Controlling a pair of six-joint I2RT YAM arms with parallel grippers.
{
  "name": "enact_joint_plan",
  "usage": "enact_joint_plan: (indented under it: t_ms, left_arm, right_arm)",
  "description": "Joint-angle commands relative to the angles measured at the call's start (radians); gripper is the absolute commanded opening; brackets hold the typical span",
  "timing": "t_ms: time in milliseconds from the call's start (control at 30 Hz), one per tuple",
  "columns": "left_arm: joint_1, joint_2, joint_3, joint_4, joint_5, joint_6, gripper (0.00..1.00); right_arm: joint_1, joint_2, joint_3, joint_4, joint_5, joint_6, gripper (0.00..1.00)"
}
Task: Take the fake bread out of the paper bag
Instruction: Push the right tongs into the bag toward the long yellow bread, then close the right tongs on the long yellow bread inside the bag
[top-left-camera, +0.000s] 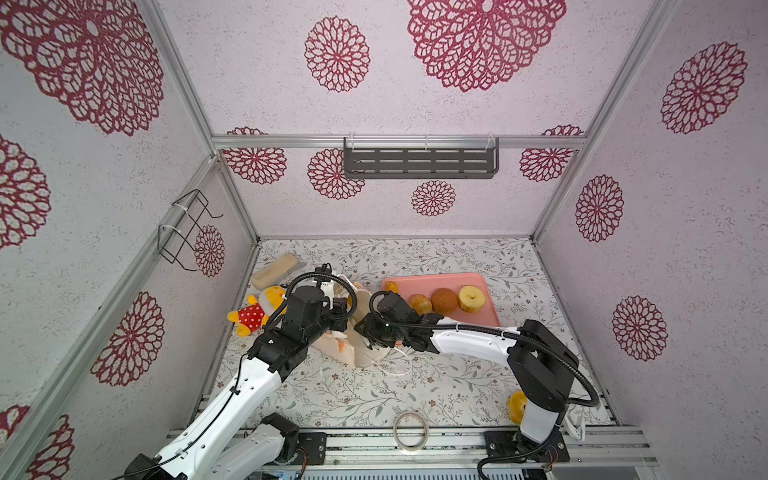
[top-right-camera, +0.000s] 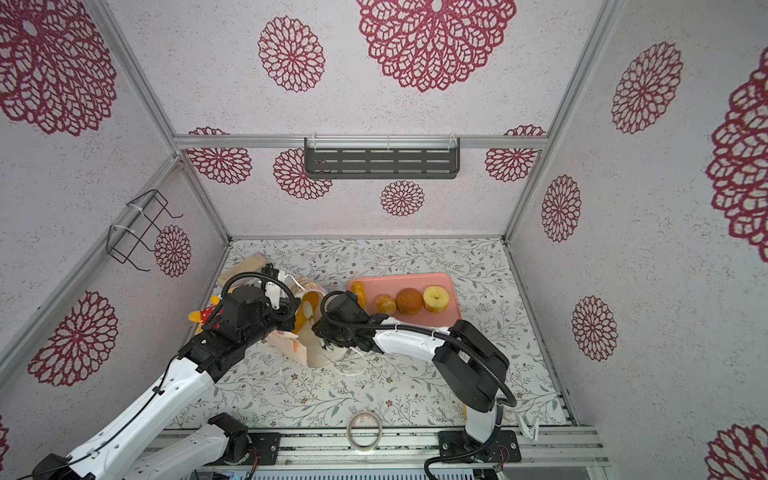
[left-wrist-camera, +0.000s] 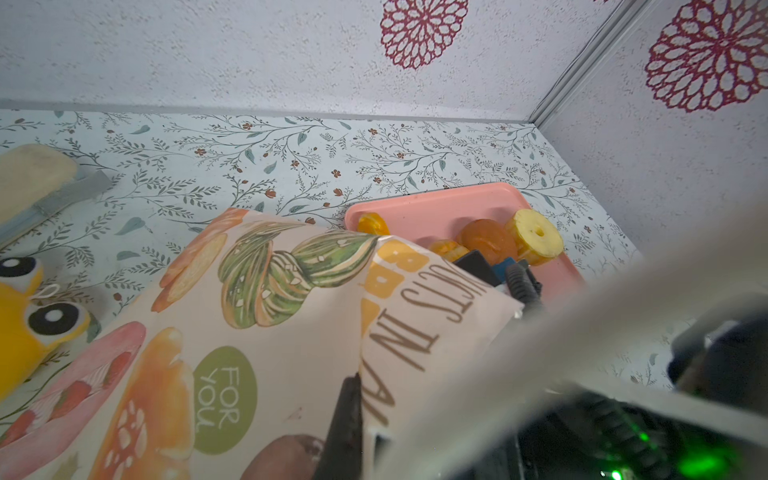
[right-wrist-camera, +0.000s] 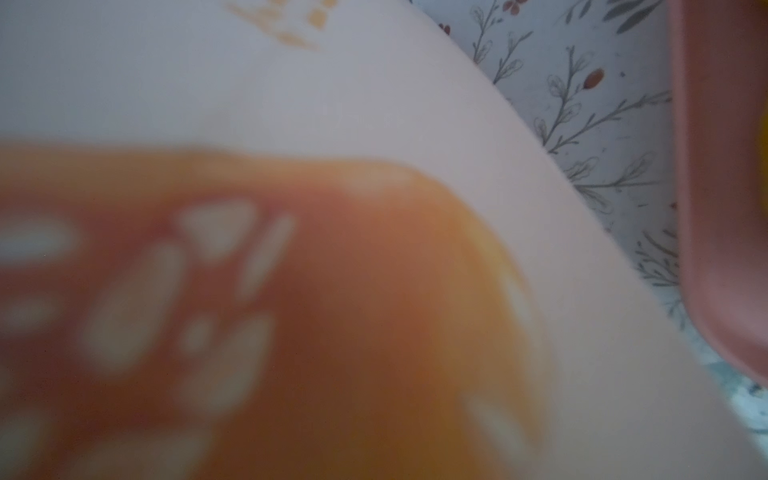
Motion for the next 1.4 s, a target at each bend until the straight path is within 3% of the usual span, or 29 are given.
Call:
enact_joint_plan:
  t_ms: [0, 167, 333, 467, 800, 1067, 1300, 1367]
  left_arm:
    - [-0.012, 0.000, 0.021, 0.042, 0.017, 0.001, 0.00]
    - [-0.014, 0.009, 0.020, 0.048, 0.020, -0.008, 0.00]
    - [-0.016, 0.021, 0.026, 0.048, 0.006, -0.026, 0.00]
    - [-0.017, 0.025, 0.033, 0.036, -0.079, -0.093, 0.00]
    - [-0.018, 0.041, 0.026, 0.033, -0.218, -0.167, 0.00]
    - [-0.018, 0.043, 0.038, 0.016, -0.259, -0.174, 0.00]
    - [-0.018, 0.031, 0.012, 0.095, -0.126, -0.130, 0.00]
    - [-0.019, 0.020, 0.007, 0.105, -0.061, -0.085, 0.00]
  right_arm:
    - [-0.005, 0.021, 0.046, 0.089, -0.028, 0.034, 0.45]
    - [-0.005, 0.055, 0.063, 0.129, -0.037, 0.035, 0.37]
    - [-0.007, 0.034, 0.015, 0.235, -0.041, 0.036, 0.13]
    - [-0.006, -0.044, -0.028, 0.239, -0.025, 0.003, 0.00]
    - [0.012, -0.230, -0.138, 0.184, -0.006, -0.032, 0.00]
    - [0.056, -0.337, -0.221, 0.140, 0.039, -0.046, 0.00]
    - [0.033, -0.313, -0.222, 0.156, 0.004, -0.058, 0.00]
    - [0.022, -0.290, -0.202, 0.166, -0.021, -0.068, 0.07]
